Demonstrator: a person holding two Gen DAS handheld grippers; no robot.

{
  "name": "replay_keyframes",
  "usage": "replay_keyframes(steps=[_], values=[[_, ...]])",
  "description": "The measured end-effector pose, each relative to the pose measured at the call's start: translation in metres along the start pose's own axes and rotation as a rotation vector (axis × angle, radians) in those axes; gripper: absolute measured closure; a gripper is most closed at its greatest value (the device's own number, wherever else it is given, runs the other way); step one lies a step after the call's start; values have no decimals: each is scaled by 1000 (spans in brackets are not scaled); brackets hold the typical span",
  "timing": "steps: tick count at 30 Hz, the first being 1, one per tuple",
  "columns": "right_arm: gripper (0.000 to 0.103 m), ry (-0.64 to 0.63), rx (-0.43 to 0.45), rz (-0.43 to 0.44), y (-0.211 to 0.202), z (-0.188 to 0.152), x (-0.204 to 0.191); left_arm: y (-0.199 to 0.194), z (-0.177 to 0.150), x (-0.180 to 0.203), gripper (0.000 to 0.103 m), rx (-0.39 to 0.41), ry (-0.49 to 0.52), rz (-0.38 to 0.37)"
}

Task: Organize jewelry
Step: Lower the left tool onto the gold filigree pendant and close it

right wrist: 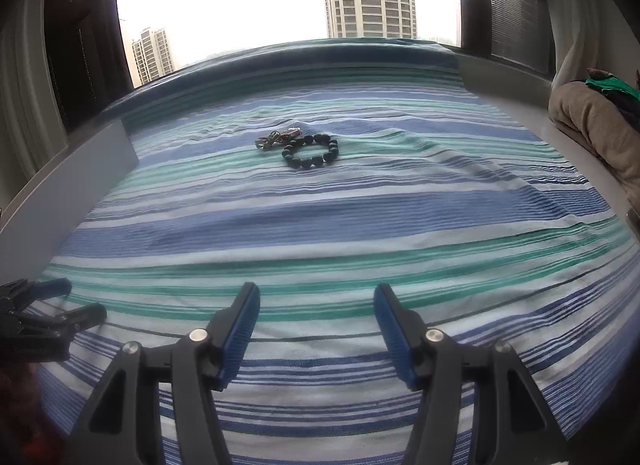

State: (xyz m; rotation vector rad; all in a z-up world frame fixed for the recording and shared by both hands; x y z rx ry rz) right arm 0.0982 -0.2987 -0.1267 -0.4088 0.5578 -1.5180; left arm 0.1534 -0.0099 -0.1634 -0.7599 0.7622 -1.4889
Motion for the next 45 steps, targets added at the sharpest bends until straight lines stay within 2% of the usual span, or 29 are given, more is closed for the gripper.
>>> replay_keyframes(steps=[21,23,24,26,28,32,35,37,40,45], values=[[43,-20,-65,18,8,-10,-19,0,-2,1,0,9,3,19],[43,-21,-63,17,8,-10,-20,1,-2,1,1,-20,9,14],[43,-20,-64,17,9,-9,-19,1,-1,2,1,-61,15,5],[43,-15,-65,19,7,-8,-18,-4,7,4,1,-133,12,-65],[43,-5,-50,17,3,-6,-15,-19,30,8,1,-124,-6,-159],[43,40,-38,31,1,-5,-4,-43,102,32,1,-60,28,-269],[43,76,-35,53,-1,-4,5,-35,155,61,1,-46,82,-350],[43,88,-28,61,-5,-3,11,-12,184,83,1,-63,124,-377],[43,108,-18,67,-11,-3,21,40,219,112,2,-131,155,-346],[43,153,-22,66,-18,-12,41,118,251,134,28,-240,131,-219]])
Point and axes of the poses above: each gripper's, at about its wrist camera, not at the fingertips, and y roughly the way its jaws point, x to its right, z to its top, the point moved 5 cm from there along y, roughly the way its jaws point, and after that the axes turned 2 degrees about -y, right-handed, at the moved point
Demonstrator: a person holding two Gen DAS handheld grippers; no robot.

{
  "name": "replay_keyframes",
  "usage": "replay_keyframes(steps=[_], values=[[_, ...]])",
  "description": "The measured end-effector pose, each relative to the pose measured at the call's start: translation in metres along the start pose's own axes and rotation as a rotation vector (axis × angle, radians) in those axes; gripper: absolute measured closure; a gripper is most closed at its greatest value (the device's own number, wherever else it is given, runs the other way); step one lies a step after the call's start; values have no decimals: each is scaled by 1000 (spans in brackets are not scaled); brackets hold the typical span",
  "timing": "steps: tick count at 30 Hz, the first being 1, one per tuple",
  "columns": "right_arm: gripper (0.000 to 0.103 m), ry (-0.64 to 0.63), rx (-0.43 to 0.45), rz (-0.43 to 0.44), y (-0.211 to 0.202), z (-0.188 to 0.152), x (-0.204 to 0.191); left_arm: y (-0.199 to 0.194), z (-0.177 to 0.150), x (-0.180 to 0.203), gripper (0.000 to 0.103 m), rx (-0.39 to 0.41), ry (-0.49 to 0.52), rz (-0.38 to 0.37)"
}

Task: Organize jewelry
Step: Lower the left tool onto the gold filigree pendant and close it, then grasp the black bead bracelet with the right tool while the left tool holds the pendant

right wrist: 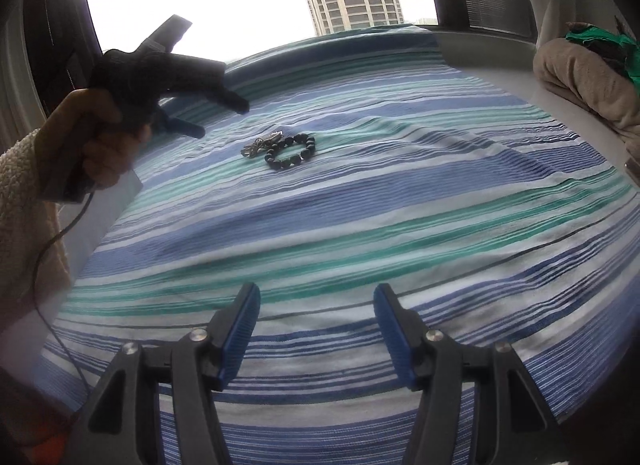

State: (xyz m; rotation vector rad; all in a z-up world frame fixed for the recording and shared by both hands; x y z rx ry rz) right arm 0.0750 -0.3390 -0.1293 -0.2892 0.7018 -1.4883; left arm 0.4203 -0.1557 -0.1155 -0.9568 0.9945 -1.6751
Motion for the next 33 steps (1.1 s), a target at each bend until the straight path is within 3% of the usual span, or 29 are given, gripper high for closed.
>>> replay_keyframes(steps=[4,12,14,16,17,21,26,33], values=[[43,36,-20,-4,0,-10,18,23,17,-1,36,-9,-11,67],[43,62,-21,-14,-2,-18,38,48,18,-1,55,-57,-23,105],[43,75,-19,-11,-4,-17,40,49,20,-2,57,-38,-29,121],[43,79,-12,-13,-7,-17,41,49,21,-4,64,-28,-37,135],[43,77,-8,-15,-9,-17,41,48,21,-5,73,-22,-42,140],[43,74,-16,-20,-8,-18,40,40,16,-13,74,2,-65,154],[43,67,11,-24,-20,-14,39,-7,-23,-36,75,83,-113,104],[42,41,-32,22,-13,-8,24,-100,-114,-70,75,185,-156,69]])
Point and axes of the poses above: each gripper's, at about its wrist camera, not at the fingertips, and y roughly the way its jaws point, x to its right, z to its top, the point moved 5 cm from there along y, roughly the way its jaws point, and after that the axes turned 2 degrees about -y, right-handed, at the moved point
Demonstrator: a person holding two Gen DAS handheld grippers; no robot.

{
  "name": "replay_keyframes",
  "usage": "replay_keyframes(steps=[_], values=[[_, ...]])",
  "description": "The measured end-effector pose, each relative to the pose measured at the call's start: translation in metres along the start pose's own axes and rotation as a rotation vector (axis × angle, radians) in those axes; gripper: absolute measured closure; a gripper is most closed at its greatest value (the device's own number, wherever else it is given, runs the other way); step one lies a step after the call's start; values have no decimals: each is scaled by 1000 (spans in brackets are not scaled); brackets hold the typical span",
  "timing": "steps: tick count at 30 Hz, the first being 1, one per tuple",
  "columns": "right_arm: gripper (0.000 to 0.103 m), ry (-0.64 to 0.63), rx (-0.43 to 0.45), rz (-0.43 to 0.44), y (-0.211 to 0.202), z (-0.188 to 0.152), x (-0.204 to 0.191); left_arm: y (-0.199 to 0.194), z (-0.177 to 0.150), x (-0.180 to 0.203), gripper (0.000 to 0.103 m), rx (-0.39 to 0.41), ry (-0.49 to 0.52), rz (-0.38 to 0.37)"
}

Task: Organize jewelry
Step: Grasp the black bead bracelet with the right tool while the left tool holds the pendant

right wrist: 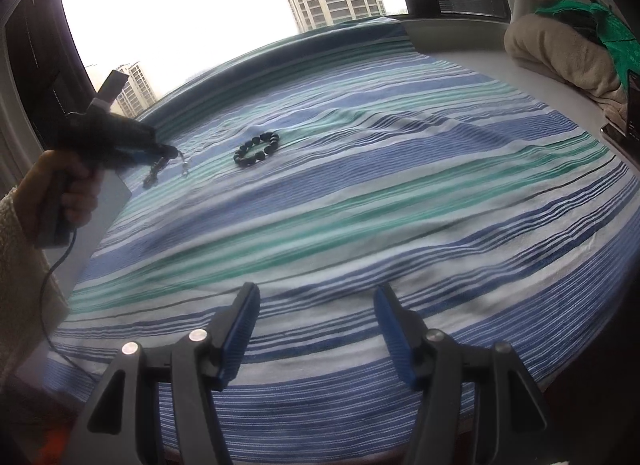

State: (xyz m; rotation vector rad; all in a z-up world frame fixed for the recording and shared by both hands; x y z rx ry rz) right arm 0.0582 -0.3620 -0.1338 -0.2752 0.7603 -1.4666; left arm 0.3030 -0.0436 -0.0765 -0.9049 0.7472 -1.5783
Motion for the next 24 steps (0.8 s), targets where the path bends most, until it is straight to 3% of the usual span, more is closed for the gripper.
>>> replay_keyframes(steps=[5,10,14,15,16,20,24], values=[[42,-19,-114,149,19,37,-14,-78,-47,-43,75,70,-77,-14],[42,83,-161,235,52,116,-5,-127,-95,-63,75,114,-104,-7],[44,-14,-248,188,111,169,-23,-138,-132,-74,75,99,-134,-25],[57,-43,-269,178,125,176,-33,-139,-138,-78,75,92,-142,-31],[60,-76,-293,165,139,181,-42,-140,-145,-81,75,91,-151,-31],[60,-201,-380,107,198,189,-83,-141,-163,-88,75,95,-167,-21],[60,-224,-444,24,240,180,-97,-143,-174,-99,74,105,-208,-35]])
Point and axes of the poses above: each gripper's, at about its wrist camera, not at the fingertips, and y roughly the way its jaws point, x to its right, z to its top, the point moved 5 cm from there along y, roughly the way its jaws point, and after that the axes turned 2 degrees about -y, right-handed, at the moved point
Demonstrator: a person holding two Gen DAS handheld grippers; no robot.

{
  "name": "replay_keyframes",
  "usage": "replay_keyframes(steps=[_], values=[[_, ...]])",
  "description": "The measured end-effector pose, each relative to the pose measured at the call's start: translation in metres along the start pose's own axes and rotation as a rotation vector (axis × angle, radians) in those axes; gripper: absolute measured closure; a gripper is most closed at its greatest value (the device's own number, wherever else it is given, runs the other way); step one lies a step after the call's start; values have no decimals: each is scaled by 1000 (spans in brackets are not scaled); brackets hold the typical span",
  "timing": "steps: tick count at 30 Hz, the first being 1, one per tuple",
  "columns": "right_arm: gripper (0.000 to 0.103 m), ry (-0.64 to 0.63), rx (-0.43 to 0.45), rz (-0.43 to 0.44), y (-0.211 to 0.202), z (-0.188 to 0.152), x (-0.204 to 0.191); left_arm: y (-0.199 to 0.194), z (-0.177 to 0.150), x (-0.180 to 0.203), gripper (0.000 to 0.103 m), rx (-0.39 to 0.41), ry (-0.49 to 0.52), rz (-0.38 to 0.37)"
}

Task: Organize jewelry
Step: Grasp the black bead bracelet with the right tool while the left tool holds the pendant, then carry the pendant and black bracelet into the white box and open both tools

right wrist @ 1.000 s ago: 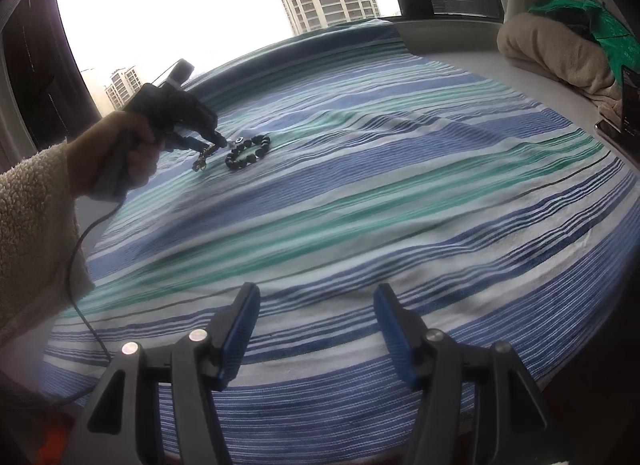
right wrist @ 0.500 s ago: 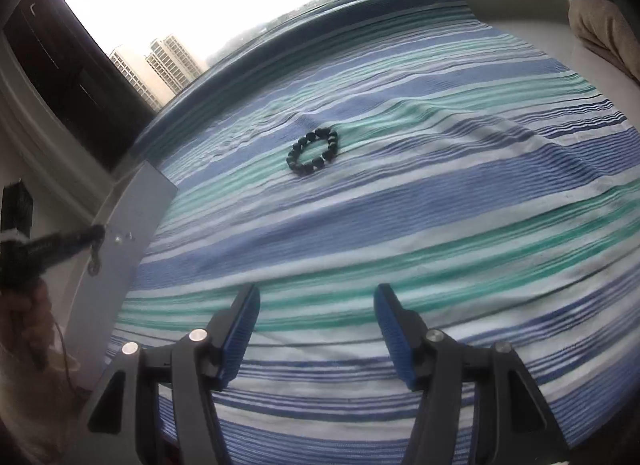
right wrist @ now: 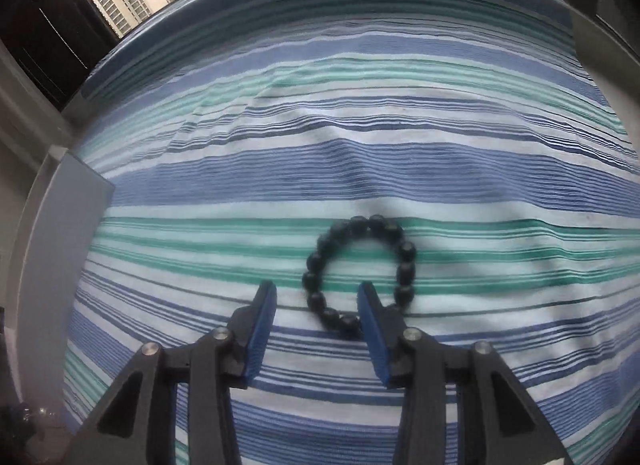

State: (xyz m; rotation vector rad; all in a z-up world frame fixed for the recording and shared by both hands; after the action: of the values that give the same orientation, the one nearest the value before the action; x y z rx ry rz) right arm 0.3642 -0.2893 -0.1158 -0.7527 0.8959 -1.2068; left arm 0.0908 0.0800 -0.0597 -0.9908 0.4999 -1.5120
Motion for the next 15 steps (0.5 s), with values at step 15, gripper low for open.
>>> replay_keyframes(steps=[15], values=[[91,-84,181,56,-72,2,-48,-94,13,-45,75,163,-119,-71]])
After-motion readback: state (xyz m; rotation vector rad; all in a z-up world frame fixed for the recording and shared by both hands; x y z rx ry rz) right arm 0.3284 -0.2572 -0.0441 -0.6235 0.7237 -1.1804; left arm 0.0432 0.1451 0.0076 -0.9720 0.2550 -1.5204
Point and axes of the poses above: each gripper's, at about its wrist camera, not at the fingertips, and y roughly the way its jaws point, x to its right, z to its top, the point moved 5 cm from there along y, roughly the way its jaws point, and after that the axes turned 2 degrees about -y, right-handed, at the moved point
